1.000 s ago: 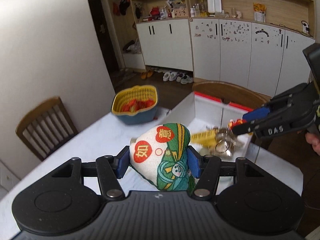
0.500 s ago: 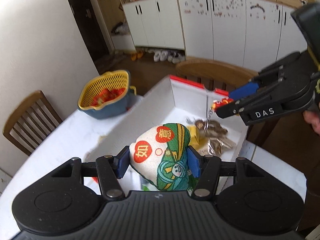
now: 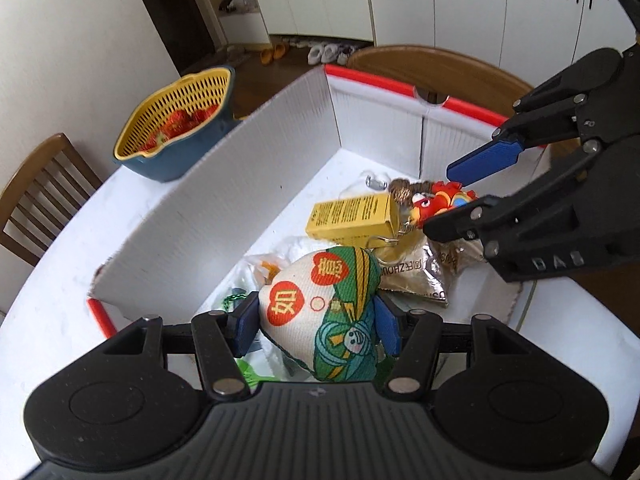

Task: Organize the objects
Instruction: 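Carry the charm bag and dragon keychain over the shoebox with both tools, then lower both items into the shoebox and open both tools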

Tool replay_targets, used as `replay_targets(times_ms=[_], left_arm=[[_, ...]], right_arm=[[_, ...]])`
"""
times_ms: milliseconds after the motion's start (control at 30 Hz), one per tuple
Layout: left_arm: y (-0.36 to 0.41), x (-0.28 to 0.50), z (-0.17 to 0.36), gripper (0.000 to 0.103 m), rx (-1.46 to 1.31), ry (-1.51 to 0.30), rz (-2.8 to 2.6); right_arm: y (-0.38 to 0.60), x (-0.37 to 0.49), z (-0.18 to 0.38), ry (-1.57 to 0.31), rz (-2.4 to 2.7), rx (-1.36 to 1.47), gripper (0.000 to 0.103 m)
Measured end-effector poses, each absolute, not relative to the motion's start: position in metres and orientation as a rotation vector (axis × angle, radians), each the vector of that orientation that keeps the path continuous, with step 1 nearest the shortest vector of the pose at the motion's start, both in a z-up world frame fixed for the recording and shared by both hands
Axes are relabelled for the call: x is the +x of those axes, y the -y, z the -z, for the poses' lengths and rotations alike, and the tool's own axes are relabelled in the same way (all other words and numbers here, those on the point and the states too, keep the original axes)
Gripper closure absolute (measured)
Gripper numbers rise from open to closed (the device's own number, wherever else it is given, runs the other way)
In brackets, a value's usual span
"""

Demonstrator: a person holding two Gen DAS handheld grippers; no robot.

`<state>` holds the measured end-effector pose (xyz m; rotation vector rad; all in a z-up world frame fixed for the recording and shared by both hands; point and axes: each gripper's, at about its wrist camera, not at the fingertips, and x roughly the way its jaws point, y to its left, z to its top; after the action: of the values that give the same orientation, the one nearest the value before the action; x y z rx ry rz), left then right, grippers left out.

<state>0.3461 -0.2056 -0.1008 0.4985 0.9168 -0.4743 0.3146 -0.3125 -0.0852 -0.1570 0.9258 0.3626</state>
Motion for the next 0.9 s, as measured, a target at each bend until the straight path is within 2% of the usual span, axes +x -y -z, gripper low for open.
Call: replay_targets(times_ms=[600, 767, 900], left_arm=[[0.213, 0.362, 0.124, 0.043, 0.473, -0.989, 0.427], [0.212, 0.357, 0.119, 0.040, 0.473, -0.965, 0.409], [0.207, 0.352, 0.114, 0.037, 0.460, -0.952, 0.395]], right_arm=[[0.311, 0.331, 0.114, -0.967, -0.397, -0.237, 0.063], [0.313, 0.329, 0.112, -0.962, -0.400, -0.221, 0.059], [0.313, 0.322, 0.107, -0.946, -0.408, -0.211, 0.050]])
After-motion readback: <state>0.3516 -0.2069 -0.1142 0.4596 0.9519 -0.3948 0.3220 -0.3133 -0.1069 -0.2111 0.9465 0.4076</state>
